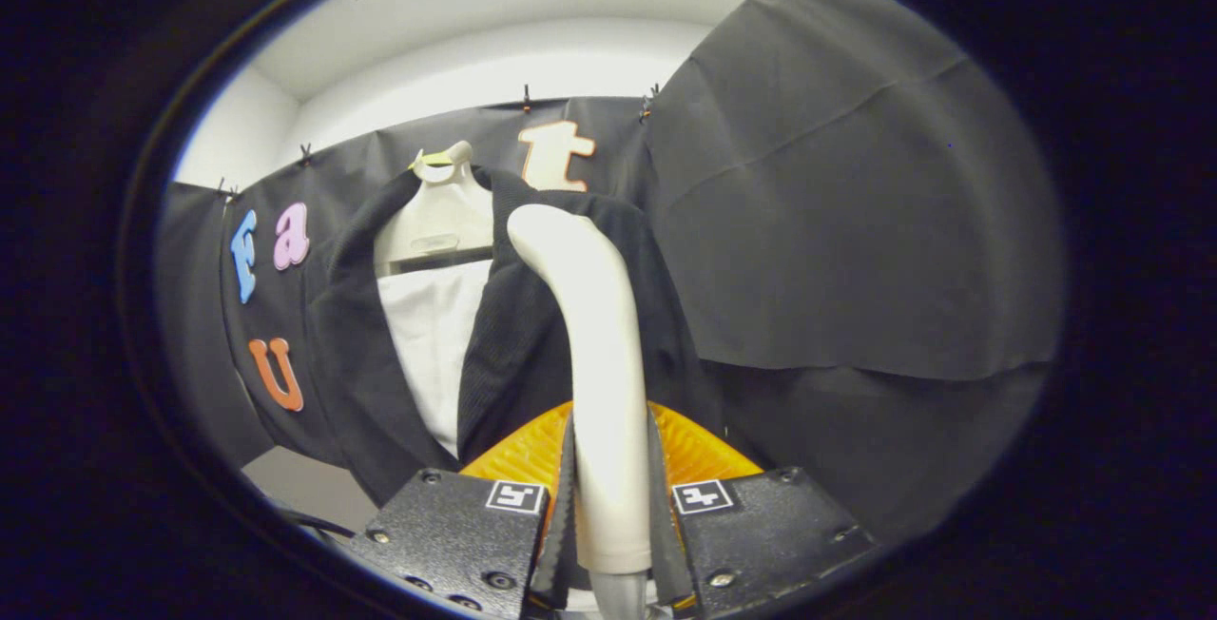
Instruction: Iron the clothes twice with a garment steamer, once on the left side and once on the right side.
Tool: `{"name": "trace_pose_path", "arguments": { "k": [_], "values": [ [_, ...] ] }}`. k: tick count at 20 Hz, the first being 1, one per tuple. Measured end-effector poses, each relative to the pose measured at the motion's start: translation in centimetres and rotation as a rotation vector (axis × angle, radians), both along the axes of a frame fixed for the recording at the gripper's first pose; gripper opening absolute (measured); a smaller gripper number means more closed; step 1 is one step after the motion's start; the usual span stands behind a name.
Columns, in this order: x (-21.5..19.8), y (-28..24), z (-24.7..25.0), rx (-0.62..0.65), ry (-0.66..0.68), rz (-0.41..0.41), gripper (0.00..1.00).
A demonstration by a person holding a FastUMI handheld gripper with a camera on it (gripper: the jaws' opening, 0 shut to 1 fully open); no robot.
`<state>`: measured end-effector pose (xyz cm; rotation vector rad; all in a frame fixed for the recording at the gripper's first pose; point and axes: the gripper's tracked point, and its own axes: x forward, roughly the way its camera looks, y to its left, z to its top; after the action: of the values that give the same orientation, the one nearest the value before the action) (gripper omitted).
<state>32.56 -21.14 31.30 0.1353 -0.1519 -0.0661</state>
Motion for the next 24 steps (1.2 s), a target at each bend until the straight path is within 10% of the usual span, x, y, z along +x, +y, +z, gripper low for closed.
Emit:
{"name": "trace_pose_path", "arguments": {
  "k": [24],
  "values": [
    [-0.9,2.2,-8.7,-0.107,0.127,-0.022,0.36]
  ]
}}
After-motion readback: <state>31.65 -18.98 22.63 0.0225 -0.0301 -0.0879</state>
